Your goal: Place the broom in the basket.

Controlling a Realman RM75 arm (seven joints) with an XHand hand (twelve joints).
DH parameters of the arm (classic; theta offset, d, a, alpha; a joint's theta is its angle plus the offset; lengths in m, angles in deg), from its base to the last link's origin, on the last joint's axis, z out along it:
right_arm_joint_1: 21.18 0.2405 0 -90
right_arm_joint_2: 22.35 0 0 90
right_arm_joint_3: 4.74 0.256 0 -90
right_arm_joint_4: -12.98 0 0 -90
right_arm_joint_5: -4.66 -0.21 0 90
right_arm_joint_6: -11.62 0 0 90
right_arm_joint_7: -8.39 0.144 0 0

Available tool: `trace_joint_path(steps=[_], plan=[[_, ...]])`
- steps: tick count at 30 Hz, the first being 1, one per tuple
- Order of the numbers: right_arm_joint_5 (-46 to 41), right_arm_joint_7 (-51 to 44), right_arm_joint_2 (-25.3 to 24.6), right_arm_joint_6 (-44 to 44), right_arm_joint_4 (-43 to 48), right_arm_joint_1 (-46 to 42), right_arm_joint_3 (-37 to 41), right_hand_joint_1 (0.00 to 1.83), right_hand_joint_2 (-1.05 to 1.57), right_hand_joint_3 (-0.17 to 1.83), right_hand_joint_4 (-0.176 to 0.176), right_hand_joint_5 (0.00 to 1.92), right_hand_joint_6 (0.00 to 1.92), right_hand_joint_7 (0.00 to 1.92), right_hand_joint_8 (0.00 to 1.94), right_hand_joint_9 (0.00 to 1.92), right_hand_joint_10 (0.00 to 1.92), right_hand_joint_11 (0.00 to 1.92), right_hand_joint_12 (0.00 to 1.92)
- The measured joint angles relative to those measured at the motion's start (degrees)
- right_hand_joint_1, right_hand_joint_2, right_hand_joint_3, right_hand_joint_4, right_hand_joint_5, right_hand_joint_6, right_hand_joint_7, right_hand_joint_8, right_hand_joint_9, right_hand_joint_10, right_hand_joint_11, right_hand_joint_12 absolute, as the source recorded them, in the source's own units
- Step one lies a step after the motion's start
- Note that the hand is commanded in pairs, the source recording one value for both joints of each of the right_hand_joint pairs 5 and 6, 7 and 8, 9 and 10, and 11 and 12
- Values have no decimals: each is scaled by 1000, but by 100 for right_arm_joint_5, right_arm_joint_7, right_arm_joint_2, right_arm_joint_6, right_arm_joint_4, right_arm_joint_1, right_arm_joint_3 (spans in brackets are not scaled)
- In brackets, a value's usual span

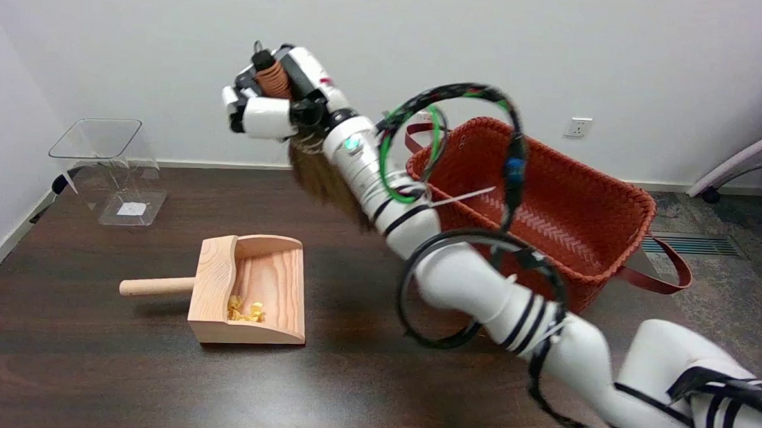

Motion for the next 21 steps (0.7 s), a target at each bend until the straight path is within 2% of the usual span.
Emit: trace_joint_path(steps=[9, 21], plan=[[-47, -111, 985, -581, -722, -4, 436, 1076, 725, 1206, 0, 1920, 1920, 1920, 1920, 1920, 1920, 1920, 1920], [-286, -145, 2231, -1014, -1348, -400, 1393, 1073, 700, 1236, 0, 1920, 1920, 1920, 1920, 1920, 1920, 1920, 1920]])
